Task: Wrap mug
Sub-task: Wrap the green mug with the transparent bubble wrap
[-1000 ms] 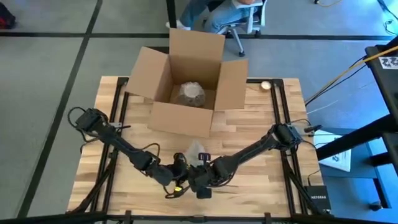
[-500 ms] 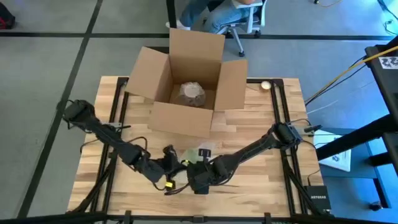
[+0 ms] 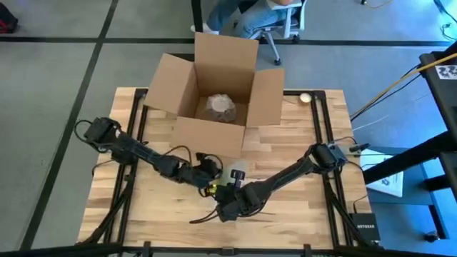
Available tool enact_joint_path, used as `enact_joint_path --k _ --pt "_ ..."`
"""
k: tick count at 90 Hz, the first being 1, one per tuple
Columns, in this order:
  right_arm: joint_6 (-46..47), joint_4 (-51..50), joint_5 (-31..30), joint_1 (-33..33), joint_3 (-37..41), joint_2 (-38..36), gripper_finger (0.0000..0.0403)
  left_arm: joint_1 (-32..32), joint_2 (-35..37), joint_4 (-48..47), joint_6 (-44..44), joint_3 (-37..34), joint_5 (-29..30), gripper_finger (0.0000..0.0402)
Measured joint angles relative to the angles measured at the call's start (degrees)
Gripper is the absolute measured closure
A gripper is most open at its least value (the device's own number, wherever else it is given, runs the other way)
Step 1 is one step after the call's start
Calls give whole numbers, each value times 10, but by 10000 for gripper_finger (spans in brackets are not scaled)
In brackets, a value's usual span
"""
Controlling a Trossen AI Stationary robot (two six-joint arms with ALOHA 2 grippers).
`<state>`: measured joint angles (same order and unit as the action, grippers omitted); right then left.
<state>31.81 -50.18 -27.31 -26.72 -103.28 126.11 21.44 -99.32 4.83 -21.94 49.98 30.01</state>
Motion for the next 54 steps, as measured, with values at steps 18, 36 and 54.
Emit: enact_joint_path --k 18,36,54 --pt "-35 -14 21 -2 0 -18 389 15 -10 24 -30 -1 -31 401" --pt "-52 -29 50 4 0 -49 388 25 -19 27 -59 -2 -150 401" --pt "-65 -57 108 14 -1 -52 388 36 -19 44 -75 -4 -136 401"
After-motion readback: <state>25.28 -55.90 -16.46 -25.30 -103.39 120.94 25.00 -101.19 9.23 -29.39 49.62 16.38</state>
